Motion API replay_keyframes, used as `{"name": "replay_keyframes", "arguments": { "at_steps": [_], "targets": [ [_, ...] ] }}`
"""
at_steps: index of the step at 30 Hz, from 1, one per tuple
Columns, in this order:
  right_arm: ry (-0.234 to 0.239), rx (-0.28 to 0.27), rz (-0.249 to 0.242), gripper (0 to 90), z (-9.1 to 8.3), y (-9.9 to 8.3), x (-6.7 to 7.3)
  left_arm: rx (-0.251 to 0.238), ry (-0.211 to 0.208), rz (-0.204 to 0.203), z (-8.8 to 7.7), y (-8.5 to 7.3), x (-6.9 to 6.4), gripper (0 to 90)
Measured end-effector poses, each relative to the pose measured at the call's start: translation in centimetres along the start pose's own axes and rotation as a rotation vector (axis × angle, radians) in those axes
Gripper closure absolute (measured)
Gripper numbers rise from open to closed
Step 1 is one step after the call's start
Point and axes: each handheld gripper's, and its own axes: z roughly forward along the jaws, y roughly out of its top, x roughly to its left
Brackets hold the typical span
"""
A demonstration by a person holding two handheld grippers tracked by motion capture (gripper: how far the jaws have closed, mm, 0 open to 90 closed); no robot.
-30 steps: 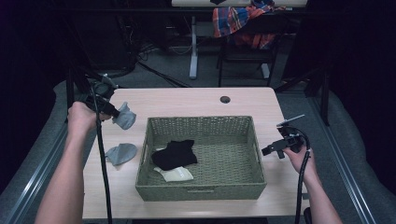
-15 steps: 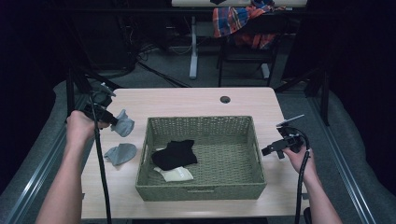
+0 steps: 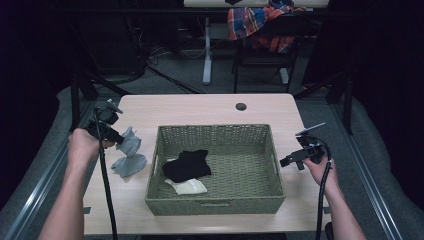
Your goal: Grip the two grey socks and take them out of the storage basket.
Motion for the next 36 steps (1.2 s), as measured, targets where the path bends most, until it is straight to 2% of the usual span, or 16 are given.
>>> {"name": "replay_keyframes", "arguments": {
  "at_steps": [5,6,7,8,10,11,13,14,16,19,23,26,27,31,34,36],
  "targets": [
    [0.002,0.034,-0.027,9.7,-0.1,0.1,-0.2,0.008,-0.001,-0.012,1.2,-0.8,-0.1,86.5],
    [0.002,0.041,-0.034,9.7,-0.1,0.2,-0.2,0.012,0.013,-0.013,1.3,-0.8,-0.1,86.5],
    [0.002,0.039,-0.032,9.7,-0.1,0.1,-0.1,0.015,0.051,-0.015,1.6,-1.0,-0.1,86.5],
    [0.003,0.037,-0.031,9.7,-0.1,0.1,-0.1,0.013,0.069,-0.018,2.0,-1.1,-0.1,86.5],
    [0.000,0.036,-0.029,9.7,-0.1,0.1,-0.1,0.008,0.058,-0.035,2.7,-1.4,0.0,86.5],
    [-0.002,0.009,-0.008,9.7,0.1,0.0,0.1,0.009,0.056,-0.040,3.1,-1.4,0.1,86.5],
    [-0.001,0.018,-0.021,9.7,0.0,0.1,0.0,0.017,0.040,-0.047,3.9,-1.6,0.1,86.5],
    [-0.003,0.006,-0.007,9.7,0.1,0.0,0.1,0.017,0.040,-0.047,3.9,-1.6,0.1,86.5],
    [-0.002,0.018,-0.017,9.7,0.0,0.1,0.0,0.028,0.032,-0.061,5.3,-1.8,0.1,86.4],
    [-0.002,0.006,-0.009,9.7,0.0,0.0,0.1,0.034,0.039,-0.066,6.5,-1.9,0.0,86.4],
    [0.000,0.017,-0.016,9.7,0.1,0.1,0.0,0.049,0.026,-0.082,8.1,-2.0,0.1,86.2],
    [0.000,0.016,-0.015,9.7,0.0,0.1,-0.1,0.052,0.011,-0.100,8.7,-2.2,0.2,86.0],
    [0.002,0.026,-0.024,9.7,0.0,0.1,-0.1,0.060,0.008,-0.106,9.5,-2.3,0.3,86.0],
    [-0.004,0.006,-0.009,9.7,0.1,0.1,0.1,0.066,-0.016,-0.135,10.5,-2.6,0.6,85.6],
    [-0.003,0.004,-0.008,9.7,0.0,0.0,0.1,0.067,-0.031,-0.156,10.9,-2.7,0.9,78.5],
    [-0.003,0.003,-0.008,9.7,0.0,0.1,0.1,0.055,-0.045,-0.165,10.7,-2.8,1.0,68.5]
  ]
}}
